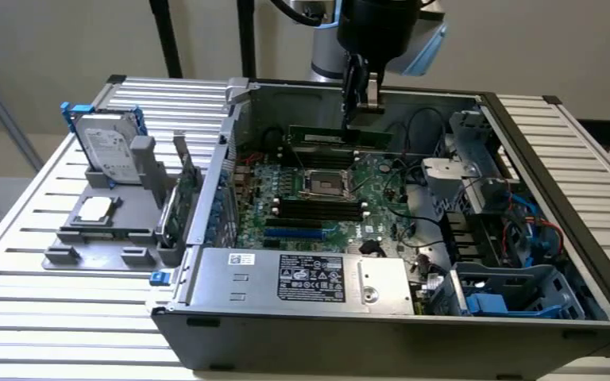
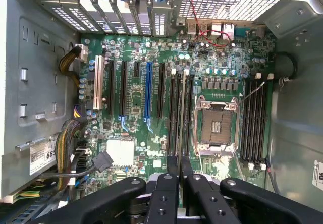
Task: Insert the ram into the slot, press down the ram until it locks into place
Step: 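Insert the ram into the slot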
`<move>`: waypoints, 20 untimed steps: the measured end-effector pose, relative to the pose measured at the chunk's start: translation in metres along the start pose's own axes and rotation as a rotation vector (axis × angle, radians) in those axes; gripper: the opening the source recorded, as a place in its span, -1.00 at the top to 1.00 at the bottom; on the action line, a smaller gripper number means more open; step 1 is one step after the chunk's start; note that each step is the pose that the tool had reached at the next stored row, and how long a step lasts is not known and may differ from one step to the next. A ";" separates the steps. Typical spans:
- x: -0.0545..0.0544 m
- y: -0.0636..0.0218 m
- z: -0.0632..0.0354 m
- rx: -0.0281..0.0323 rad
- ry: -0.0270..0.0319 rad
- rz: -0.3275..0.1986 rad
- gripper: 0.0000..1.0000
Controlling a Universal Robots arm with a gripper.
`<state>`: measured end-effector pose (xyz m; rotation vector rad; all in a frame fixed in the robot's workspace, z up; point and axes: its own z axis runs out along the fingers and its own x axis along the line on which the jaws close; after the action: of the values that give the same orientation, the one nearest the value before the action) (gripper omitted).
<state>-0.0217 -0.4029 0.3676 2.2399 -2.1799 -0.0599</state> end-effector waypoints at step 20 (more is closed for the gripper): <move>0.017 0.0083 0.0360 -0.0088 -0.0009 -0.011 0.73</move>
<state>-0.0309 -0.4194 0.3316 2.2480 -2.1634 -0.0705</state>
